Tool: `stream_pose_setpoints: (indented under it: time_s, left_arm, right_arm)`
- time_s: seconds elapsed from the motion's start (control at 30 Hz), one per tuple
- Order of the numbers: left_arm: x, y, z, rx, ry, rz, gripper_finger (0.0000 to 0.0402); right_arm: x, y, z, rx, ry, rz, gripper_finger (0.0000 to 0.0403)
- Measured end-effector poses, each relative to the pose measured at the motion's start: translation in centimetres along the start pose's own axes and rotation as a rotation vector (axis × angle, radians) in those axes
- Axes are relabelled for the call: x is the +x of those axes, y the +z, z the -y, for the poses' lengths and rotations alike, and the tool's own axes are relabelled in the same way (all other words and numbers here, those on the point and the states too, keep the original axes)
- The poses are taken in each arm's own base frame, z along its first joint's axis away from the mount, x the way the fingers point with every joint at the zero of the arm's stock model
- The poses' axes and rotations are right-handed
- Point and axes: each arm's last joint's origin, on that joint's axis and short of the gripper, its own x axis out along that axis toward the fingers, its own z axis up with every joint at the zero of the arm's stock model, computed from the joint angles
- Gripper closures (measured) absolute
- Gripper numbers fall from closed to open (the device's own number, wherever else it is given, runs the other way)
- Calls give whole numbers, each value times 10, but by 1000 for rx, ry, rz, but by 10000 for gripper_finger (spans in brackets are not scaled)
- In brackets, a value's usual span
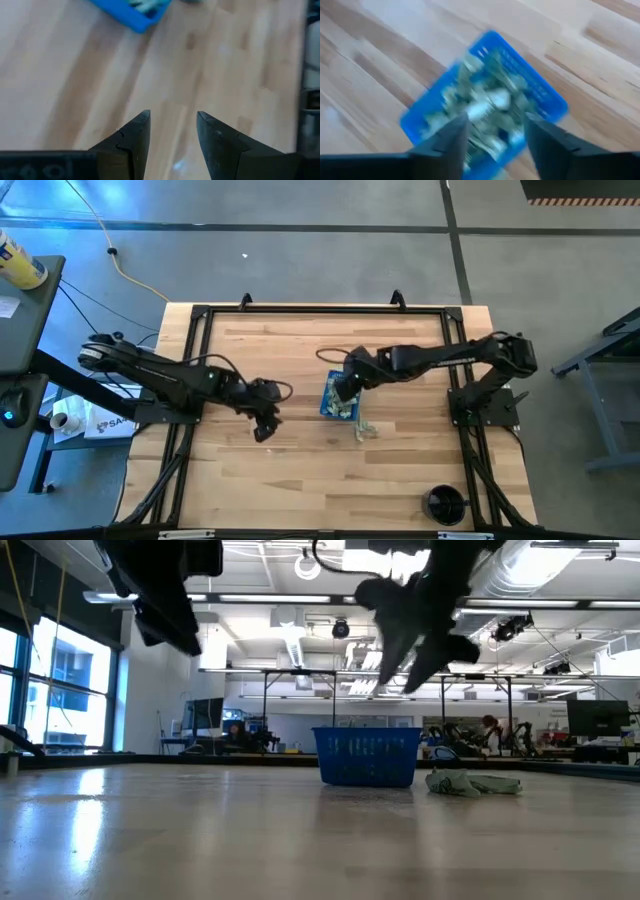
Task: Pick and place Stevia / Truvia into bins
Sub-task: Put the stevia packet into the blue basket
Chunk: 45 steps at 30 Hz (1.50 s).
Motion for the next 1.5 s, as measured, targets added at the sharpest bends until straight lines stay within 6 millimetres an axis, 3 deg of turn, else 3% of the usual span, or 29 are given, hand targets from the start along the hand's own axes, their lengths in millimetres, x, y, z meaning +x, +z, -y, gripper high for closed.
stream_pose_setpoints:
  time_s: [0.13,0.27,0.47,0.67,0.83,1.03,1.3,1.5]
  left_arm:
    - [11,3,13,42,-121,125,206]
    - [33,14,33,263,-210,255,206]
    - [90,41,63,638,-207,242,206]
    - [152,68,87,983,-144,166,206]
    - [186,86,98,1147,-94,131,206]
    - [211,95,83,1241,-35,44,206]
    - [219,115,48,1212,-28,47,211]
    - [219,119,39,1192,-117,51,256]
  right_arm:
    - [-32,-29,-2,-92,-82,23,154]
    - [-66,-73,0,-180,-170,-3,113]
    - [-92,-126,0,-270,-219,-55,105]
    - [-104,-153,2,-225,-241,-63,105]
    - [-110,-167,4,-208,-251,-98,105]
    - [-112,-172,4,-181,-243,-98,105]
    - [-111,-169,4,-166,-246,-69,105]
    - [-109,-163,4,-145,-256,-62,105]
